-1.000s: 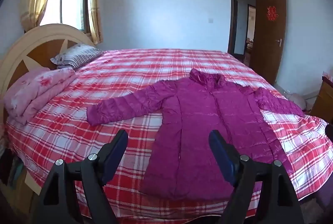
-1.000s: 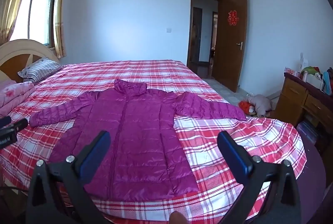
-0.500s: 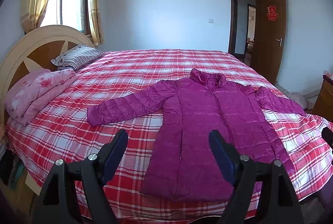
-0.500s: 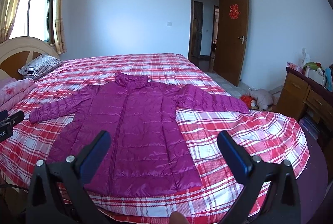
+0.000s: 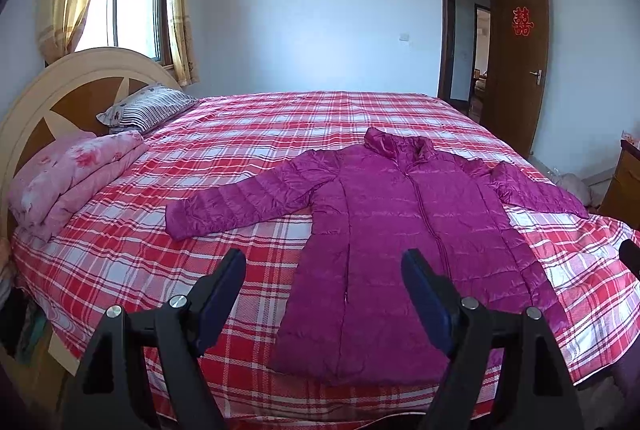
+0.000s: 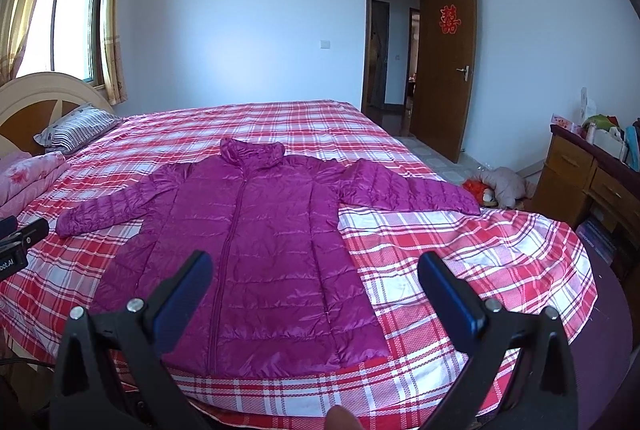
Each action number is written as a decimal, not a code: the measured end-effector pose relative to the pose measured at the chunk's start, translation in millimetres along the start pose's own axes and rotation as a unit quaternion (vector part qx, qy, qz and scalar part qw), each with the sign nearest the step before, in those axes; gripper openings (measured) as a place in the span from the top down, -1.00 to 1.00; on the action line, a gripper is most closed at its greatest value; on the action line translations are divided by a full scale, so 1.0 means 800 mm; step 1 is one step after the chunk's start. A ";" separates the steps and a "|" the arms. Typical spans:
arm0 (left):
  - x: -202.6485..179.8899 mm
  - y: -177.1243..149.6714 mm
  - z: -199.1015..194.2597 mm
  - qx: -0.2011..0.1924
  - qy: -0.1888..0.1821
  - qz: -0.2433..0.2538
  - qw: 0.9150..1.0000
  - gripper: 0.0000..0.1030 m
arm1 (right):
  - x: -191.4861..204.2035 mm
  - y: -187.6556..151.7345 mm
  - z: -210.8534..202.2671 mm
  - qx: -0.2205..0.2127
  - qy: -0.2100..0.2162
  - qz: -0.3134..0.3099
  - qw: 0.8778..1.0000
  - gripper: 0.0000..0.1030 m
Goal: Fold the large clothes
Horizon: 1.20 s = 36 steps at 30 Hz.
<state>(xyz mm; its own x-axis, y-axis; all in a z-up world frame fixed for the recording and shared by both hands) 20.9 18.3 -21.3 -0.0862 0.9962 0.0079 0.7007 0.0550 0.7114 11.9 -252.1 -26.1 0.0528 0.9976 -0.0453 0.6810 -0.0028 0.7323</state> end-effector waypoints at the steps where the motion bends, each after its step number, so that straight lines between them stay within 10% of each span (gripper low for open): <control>1: 0.000 0.000 0.000 0.000 0.000 0.000 1.000 -0.56 | 0.001 0.000 0.001 0.000 0.000 0.000 1.000 -1.00; 36: -0.002 -0.003 0.010 0.006 0.001 0.004 1.000 -0.56 | 0.002 -0.007 0.014 0.015 0.003 0.000 1.000 -1.00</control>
<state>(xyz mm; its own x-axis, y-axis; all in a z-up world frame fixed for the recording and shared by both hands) 25.2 17.0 -29.0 -0.0820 0.9965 0.0149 0.7103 0.0480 0.7023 16.9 -251.3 -37.9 0.0493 0.9979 -0.0412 0.7028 -0.0053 0.7113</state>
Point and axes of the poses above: each gripper's, at about its wrist camera, not at the fingertips, and z roughly the way its jaws point, x to its left, y to its top, the point moved 5 cm from there along z, roughly the way its jaws point, and after that the axes turned 13 degrees about x, right-handed, at the moved point
